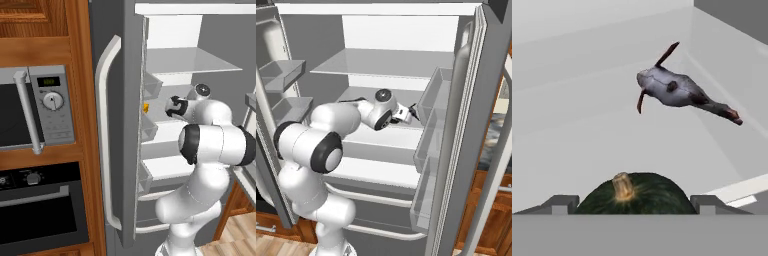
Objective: Take the cheese, fish, and squash from the fridge and place them on the plate on the dining counter to create an appetizer plate.
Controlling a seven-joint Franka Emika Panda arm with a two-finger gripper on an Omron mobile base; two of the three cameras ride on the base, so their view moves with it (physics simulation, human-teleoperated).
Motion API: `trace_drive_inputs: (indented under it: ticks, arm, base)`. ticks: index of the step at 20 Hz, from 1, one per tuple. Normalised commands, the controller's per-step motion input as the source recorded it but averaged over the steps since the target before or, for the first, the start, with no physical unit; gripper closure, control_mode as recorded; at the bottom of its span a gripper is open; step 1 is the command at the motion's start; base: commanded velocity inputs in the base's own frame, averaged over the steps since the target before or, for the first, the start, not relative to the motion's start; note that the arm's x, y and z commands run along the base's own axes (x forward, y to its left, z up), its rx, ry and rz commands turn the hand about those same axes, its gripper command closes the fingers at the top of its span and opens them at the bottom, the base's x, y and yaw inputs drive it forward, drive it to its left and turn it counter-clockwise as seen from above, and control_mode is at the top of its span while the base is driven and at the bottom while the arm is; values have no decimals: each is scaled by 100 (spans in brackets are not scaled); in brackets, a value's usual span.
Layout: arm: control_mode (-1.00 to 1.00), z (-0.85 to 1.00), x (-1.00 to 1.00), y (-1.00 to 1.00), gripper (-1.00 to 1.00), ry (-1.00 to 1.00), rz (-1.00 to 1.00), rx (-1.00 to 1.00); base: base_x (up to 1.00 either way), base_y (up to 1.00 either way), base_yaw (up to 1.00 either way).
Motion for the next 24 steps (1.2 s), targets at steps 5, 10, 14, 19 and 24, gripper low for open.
trace_drive_inputs:
  ticks: [5, 10, 14, 19, 24]
  arm:
    - [-100, 60, -77, 0, 100, 0, 0, 0]
    - [-100, 30, -85, 0, 100, 1, 0, 0]
    - [-100, 11, -100, 0, 100, 0, 0, 0]
    - [-100, 36, -90, 0, 100, 0, 0, 0]
    - [-100, 38, -79, 12, 100, 0, 0, 0]
  base:
    - [0, 0, 0]
    - [0, 0, 0]
    - [0, 0, 0]
    - [0, 0, 0]
    - [0, 0, 0]
